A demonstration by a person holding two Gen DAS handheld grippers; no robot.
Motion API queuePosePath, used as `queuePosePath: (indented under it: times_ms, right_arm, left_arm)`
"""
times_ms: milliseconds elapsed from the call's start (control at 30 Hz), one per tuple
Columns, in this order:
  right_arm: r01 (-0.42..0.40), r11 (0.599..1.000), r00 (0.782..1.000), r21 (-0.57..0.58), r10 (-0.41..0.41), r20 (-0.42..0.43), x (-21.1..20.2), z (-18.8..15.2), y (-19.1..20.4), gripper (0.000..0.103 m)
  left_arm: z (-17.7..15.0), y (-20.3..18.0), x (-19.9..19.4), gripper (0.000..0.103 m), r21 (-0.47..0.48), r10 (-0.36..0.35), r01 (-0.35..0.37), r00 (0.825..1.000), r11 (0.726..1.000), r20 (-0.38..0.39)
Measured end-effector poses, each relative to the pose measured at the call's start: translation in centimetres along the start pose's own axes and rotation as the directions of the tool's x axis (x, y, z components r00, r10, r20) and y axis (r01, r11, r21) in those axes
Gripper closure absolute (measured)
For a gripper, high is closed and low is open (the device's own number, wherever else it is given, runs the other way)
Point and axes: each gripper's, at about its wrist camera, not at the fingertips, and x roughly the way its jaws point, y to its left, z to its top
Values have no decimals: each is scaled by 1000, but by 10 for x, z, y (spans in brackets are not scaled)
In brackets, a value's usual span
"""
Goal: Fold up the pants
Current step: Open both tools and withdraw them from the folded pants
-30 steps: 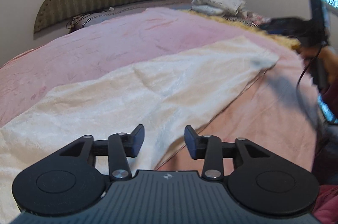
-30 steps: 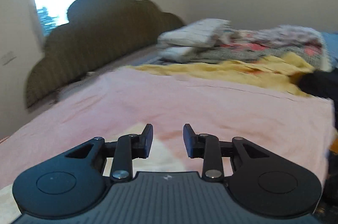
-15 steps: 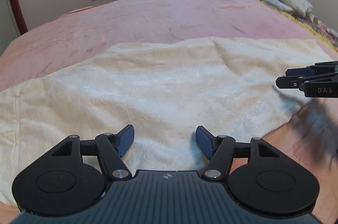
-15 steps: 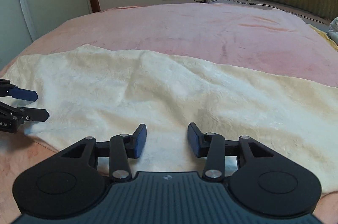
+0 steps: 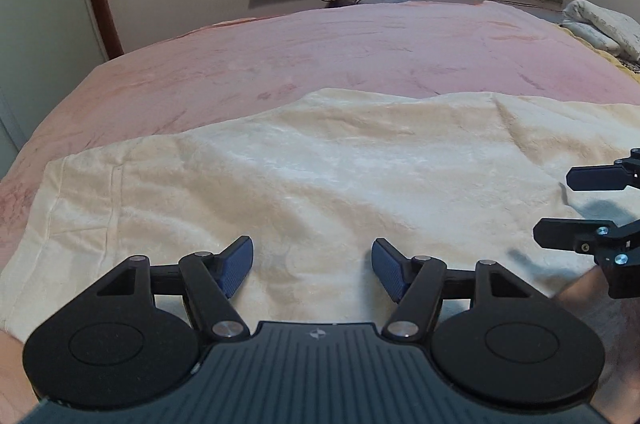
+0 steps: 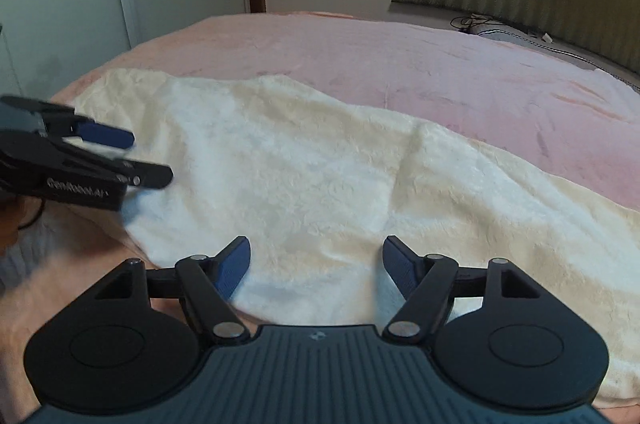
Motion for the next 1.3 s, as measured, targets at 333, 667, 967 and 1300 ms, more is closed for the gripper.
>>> queuePosePath:
  times_ms: [333, 667, 967, 1300]
  right_arm:
    - [20, 1000, 999, -6, -20, -51, 15, -9, 5, 29]
    - [-100, 984, 995, -146, 102, 10, 19, 17, 57, 33]
    - [-310, 853, 946, -420, 323, -43, 65, 48, 176, 37]
    - [-167, 984, 980, -53, 172, 104, 17, 38, 70, 36]
  left_arm:
    - [-7, 11, -3, 31, -19, 16, -17, 1000, 1000, -7]
    - [-25, 63, -27, 28, -94, 147, -147, 989, 985, -6]
    - [-42, 156, -40, 30, -251, 386, -386, 921, 888, -52]
    - [-21, 122, -60, 32, -198, 378, -360, 924, 912, 62]
